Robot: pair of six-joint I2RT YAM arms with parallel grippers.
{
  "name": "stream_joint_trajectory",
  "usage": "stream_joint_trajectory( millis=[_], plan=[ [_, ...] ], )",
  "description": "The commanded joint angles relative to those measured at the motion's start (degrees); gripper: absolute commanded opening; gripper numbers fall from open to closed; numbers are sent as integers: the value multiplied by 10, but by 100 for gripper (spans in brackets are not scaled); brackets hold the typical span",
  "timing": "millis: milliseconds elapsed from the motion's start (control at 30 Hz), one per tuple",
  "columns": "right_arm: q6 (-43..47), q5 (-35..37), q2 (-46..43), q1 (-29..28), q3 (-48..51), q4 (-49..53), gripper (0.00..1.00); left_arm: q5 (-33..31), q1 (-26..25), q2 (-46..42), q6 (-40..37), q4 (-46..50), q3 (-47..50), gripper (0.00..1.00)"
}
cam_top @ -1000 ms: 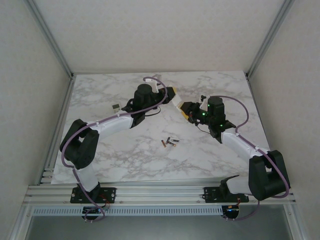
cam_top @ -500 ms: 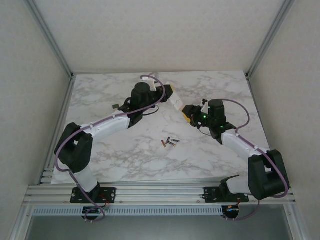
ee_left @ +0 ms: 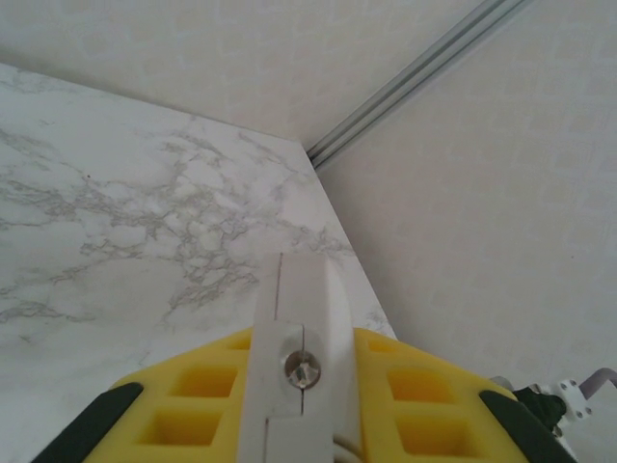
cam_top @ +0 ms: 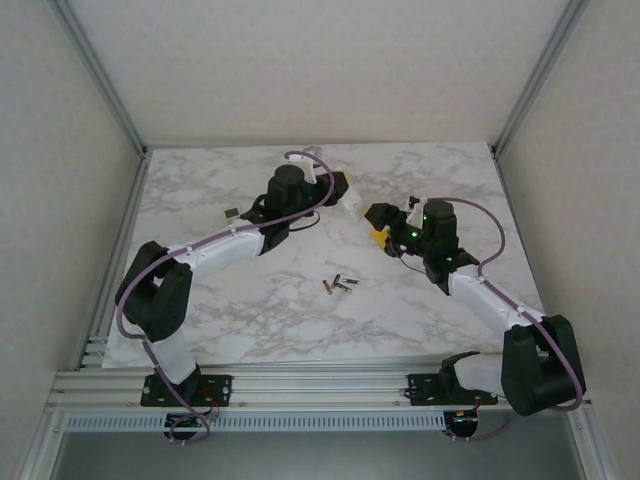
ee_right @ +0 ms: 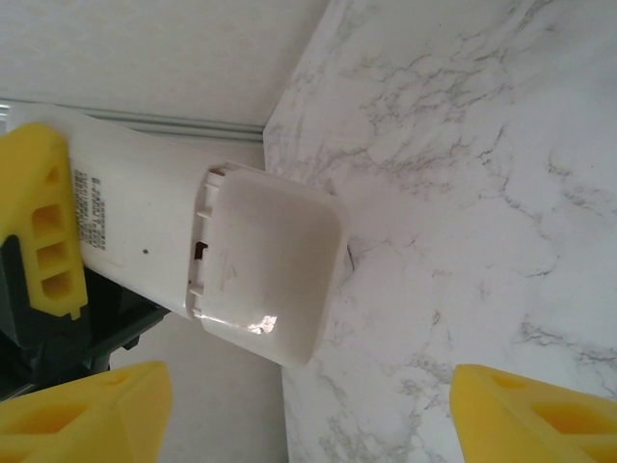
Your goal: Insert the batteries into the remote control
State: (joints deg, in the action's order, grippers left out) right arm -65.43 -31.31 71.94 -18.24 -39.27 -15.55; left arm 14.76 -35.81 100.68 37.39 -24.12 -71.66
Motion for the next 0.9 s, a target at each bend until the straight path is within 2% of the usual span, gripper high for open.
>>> stream_joint_trajectory(
  millis=[0, 200, 733, 800, 867],
  plan=[
    [-16, -19, 22, 0, -29, -16, 77, -11, -10, 6, -21, -8, -27, 0],
    [-21, -25, 52, -6, -43, -27, 77, -37, -22, 7, -45, 28, -44, 0],
    [-17, -26, 60, -9, -51, -31, 79, -29, -29, 9, -47, 28, -52, 0],
    [-21, -31, 68, -8, -50, -37, 75, -26, -29, 7, -47, 27, -52, 0],
    [-27, -32, 73, -8, -48, -46, 66, -28, -29, 5, -46, 27, -53, 0]
  ],
)
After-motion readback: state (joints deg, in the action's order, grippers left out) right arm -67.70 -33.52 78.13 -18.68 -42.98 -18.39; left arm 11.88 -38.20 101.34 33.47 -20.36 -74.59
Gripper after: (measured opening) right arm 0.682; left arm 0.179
